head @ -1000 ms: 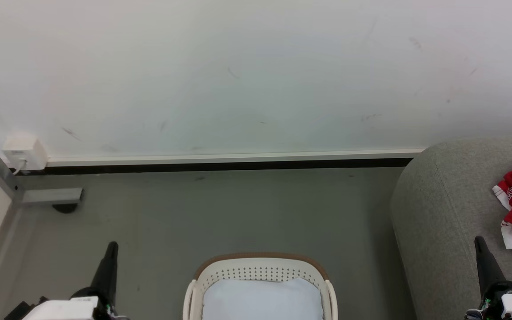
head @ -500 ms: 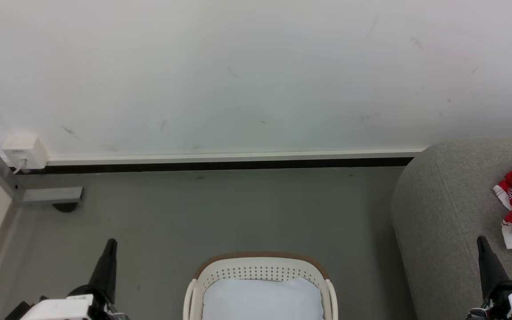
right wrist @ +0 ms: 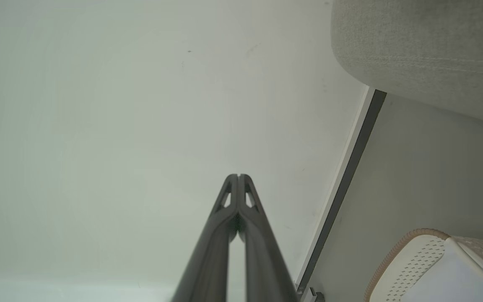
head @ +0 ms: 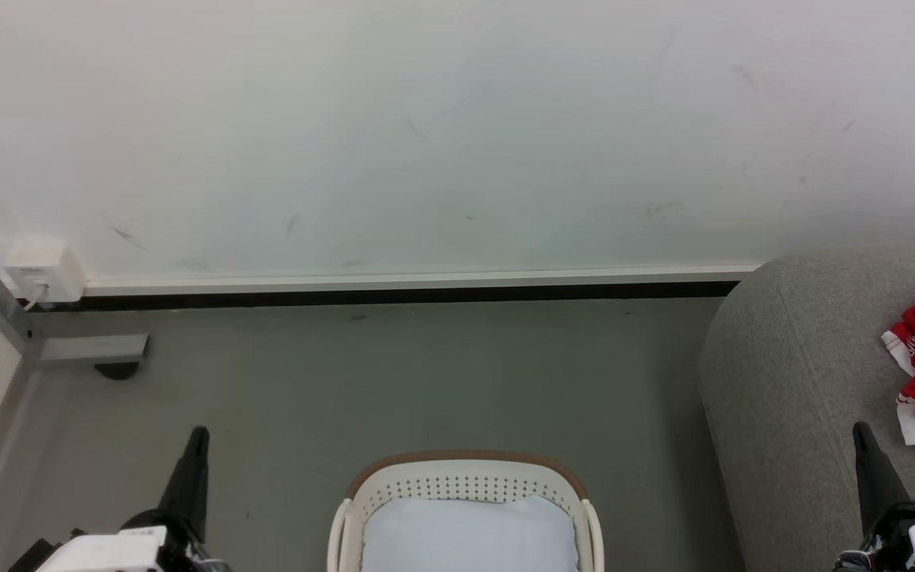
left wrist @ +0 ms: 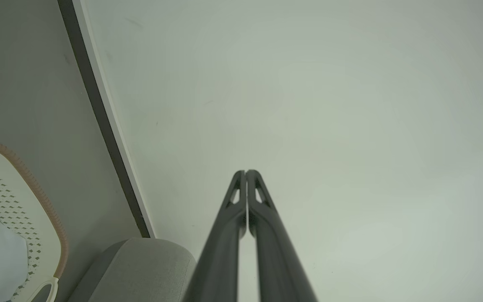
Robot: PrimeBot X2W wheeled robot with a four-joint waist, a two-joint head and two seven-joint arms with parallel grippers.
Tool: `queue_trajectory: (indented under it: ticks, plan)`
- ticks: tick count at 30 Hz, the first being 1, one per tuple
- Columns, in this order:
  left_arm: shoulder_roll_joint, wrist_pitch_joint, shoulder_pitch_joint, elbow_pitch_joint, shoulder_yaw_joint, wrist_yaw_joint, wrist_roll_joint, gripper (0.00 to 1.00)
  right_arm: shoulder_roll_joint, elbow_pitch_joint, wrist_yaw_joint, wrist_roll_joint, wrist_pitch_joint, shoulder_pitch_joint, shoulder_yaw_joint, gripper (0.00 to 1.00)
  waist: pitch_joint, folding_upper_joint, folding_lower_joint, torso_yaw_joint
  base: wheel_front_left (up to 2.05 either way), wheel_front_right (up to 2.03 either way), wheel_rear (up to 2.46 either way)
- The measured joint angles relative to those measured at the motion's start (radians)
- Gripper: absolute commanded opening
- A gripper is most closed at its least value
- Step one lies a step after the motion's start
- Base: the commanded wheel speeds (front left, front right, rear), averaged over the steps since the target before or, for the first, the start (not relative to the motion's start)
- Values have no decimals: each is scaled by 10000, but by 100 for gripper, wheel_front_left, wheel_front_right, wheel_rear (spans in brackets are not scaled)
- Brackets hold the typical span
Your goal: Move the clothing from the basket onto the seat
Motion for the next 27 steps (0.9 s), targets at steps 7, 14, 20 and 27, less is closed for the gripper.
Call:
queue_trajectory:
  ticks: [7, 14, 20, 27]
  plan:
    - [0, 0, 0, -2, 0, 0, 0, 0, 6, 0, 2, -2, 8, 0, -12, 0, 0, 0, 0, 0, 0, 0, 0]
    - [0, 0, 0, -2, 0, 0, 0, 0, 13, 0, 0, -6, 8, -1, -19, 0, 0, 0, 0, 0, 0, 0, 0]
    - [0, 0, -1, -2, 0, 0, 0, 0, 17, 0, 0, -12, 12, -2, -27, 0, 0, 0, 0, 0, 0, 0, 0]
    - [0, 0, -1, -2, 0, 0, 0, 0, 21, 0, 2, -15, 38, -2, -35, 0, 0, 1, 0, 0, 0, 0, 0]
